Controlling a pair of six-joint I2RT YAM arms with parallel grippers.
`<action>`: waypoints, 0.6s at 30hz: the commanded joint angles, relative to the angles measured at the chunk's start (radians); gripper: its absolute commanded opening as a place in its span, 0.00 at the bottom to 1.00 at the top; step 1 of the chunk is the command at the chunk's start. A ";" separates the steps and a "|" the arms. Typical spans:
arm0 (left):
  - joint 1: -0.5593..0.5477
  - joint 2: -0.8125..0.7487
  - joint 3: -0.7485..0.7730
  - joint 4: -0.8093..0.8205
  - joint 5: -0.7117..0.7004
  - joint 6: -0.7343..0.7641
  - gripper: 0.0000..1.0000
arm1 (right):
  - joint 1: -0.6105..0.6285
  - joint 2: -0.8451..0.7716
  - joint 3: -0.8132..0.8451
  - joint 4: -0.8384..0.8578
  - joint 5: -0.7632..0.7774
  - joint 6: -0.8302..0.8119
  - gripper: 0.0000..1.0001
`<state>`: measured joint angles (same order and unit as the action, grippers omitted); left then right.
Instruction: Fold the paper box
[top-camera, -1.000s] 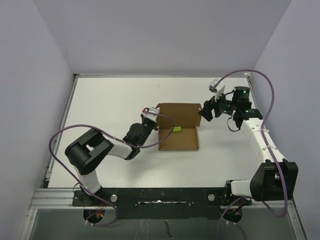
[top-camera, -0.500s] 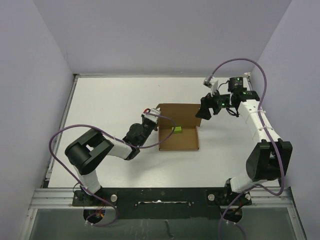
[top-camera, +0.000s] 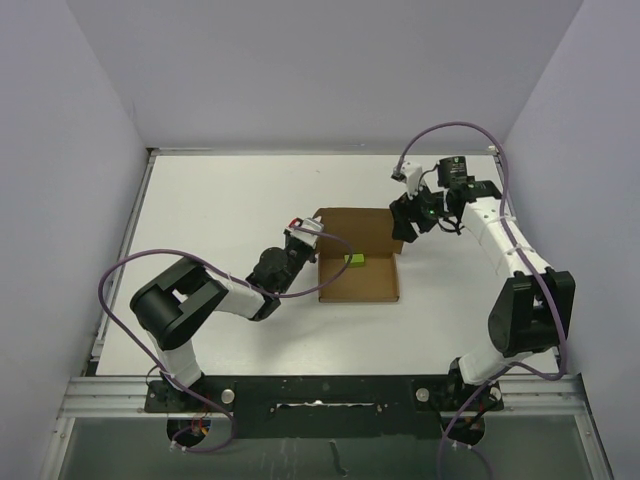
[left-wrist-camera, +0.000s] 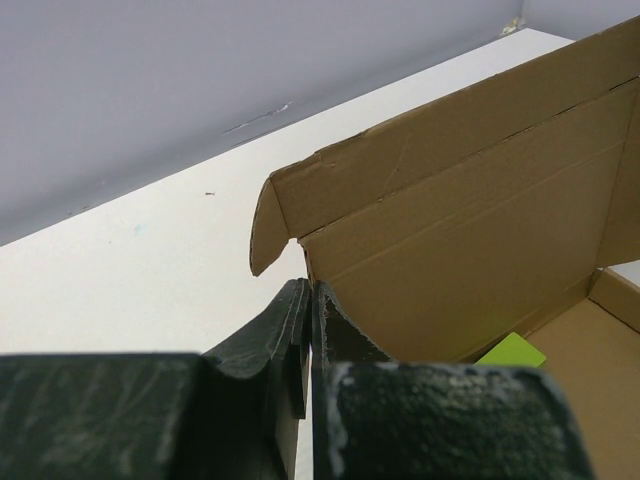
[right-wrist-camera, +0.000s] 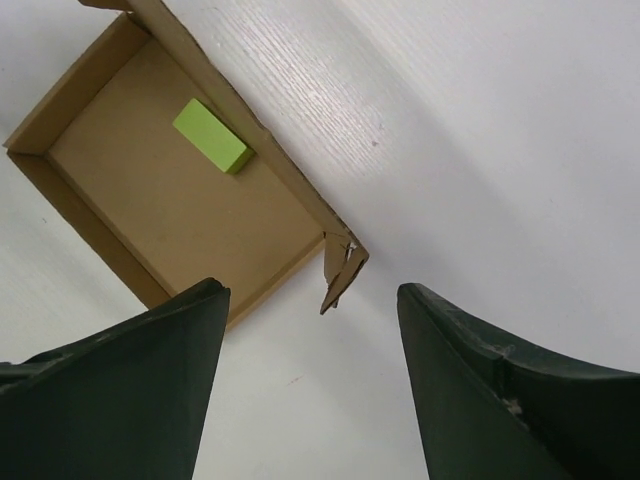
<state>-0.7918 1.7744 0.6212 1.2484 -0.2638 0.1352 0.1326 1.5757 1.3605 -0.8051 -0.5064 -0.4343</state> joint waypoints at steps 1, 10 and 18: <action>-0.009 -0.061 -0.006 0.029 0.018 0.013 0.00 | 0.013 0.001 -0.009 0.058 0.034 0.004 0.65; -0.010 -0.068 -0.007 0.020 0.018 0.009 0.00 | 0.025 0.029 -0.008 0.082 0.040 0.016 0.34; -0.010 -0.072 -0.008 0.016 0.018 -0.002 0.00 | 0.024 0.025 -0.026 0.112 0.049 0.019 0.02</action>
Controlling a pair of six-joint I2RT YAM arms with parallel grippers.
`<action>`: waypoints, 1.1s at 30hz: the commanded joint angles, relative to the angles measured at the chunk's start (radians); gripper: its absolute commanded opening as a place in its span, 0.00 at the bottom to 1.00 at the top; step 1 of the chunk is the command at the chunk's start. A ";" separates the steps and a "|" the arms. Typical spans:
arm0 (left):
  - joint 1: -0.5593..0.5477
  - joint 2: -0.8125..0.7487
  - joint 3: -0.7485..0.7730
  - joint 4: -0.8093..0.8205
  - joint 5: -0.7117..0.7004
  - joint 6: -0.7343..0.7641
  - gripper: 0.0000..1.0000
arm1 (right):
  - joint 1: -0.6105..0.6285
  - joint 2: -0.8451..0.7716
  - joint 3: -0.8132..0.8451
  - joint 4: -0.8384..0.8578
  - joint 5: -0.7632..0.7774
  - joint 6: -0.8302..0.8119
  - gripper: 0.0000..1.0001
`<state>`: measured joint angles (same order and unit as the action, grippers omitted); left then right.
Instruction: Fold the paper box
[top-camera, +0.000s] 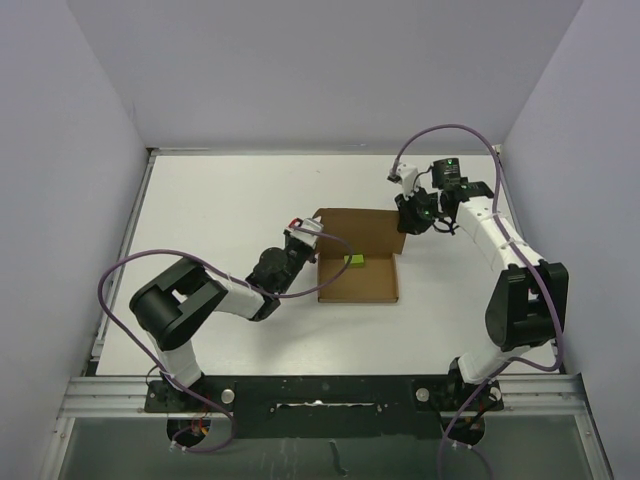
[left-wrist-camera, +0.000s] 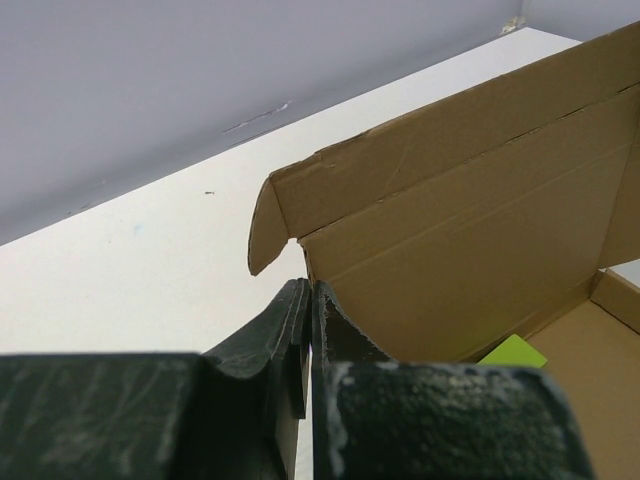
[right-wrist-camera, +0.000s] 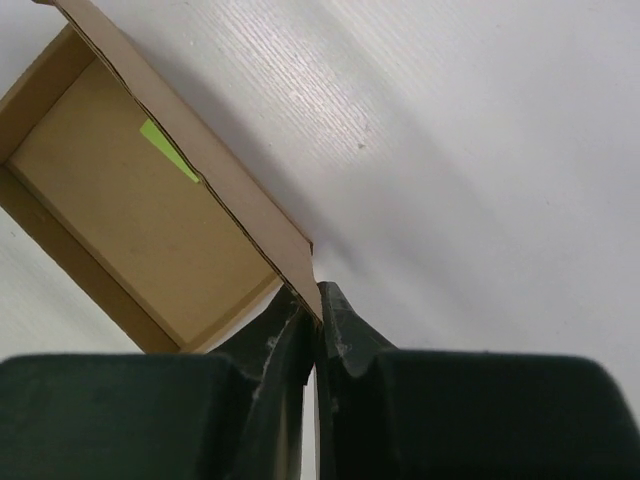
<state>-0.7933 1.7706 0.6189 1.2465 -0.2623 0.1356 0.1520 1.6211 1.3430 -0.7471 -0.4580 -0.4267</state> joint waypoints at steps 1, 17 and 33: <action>-0.009 -0.071 -0.005 0.014 0.017 -0.007 0.00 | 0.003 -0.029 -0.015 0.064 0.005 0.011 0.00; 0.260 -0.558 0.010 -0.841 0.455 -0.559 0.66 | -0.001 -0.098 -0.087 0.168 -0.008 0.005 0.00; 0.315 -0.427 0.251 -1.097 0.738 -0.365 0.64 | 0.000 -0.078 -0.078 0.162 -0.022 0.017 0.00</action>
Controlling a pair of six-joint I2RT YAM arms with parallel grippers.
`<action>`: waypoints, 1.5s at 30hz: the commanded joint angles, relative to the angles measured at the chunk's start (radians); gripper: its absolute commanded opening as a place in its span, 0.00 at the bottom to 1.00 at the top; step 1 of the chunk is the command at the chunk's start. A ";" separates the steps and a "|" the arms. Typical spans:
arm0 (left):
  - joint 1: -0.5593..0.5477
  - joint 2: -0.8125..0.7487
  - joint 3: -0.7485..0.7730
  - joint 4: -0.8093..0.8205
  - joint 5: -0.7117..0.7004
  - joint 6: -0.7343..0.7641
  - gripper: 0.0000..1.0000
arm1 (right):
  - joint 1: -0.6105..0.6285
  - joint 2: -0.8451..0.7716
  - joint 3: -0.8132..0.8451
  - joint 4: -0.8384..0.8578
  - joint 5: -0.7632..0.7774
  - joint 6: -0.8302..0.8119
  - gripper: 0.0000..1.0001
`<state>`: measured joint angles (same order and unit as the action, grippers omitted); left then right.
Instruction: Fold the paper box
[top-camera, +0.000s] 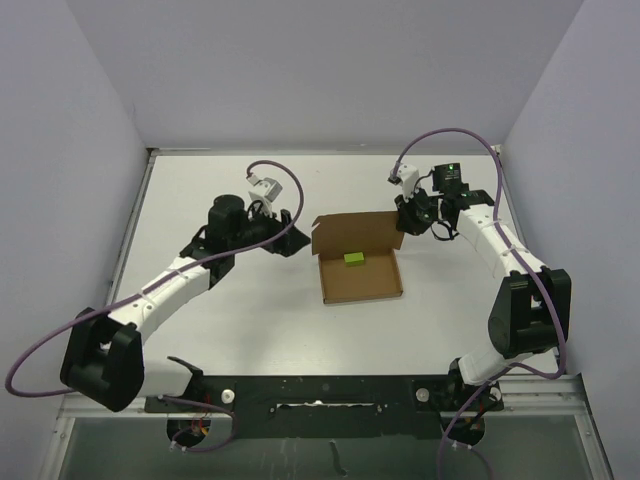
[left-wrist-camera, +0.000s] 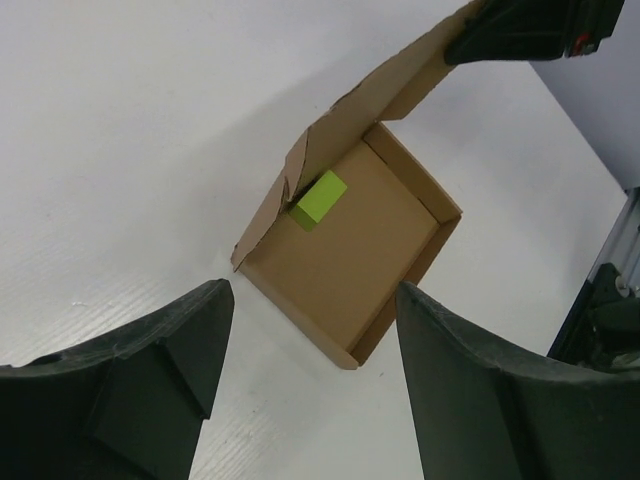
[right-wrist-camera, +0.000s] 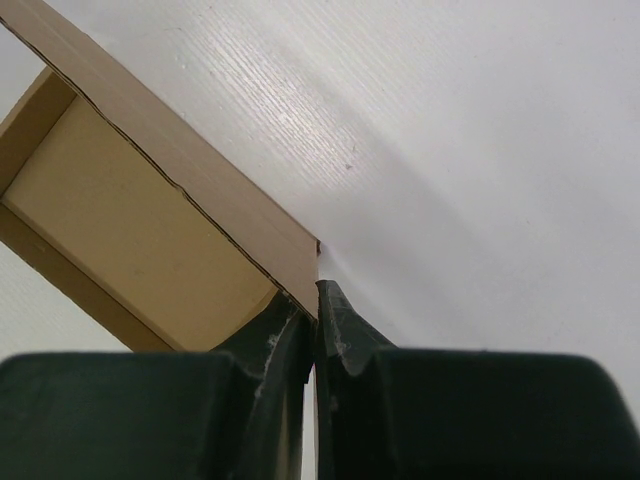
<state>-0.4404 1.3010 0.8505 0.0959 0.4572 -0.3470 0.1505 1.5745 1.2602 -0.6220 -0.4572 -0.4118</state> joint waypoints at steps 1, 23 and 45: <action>-0.045 0.058 0.022 0.077 0.003 0.133 0.63 | 0.002 -0.033 0.006 0.037 -0.024 0.004 0.00; -0.087 0.300 0.169 0.141 -0.049 0.181 0.24 | 0.002 -0.030 0.007 0.036 -0.037 0.010 0.00; -0.146 0.440 0.392 0.232 -0.542 0.117 0.00 | 0.105 0.122 0.125 0.353 0.221 0.289 0.00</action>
<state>-0.5476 1.6875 1.1721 0.1879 0.0486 -0.1928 0.2058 1.6455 1.3342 -0.4210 -0.3473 -0.2310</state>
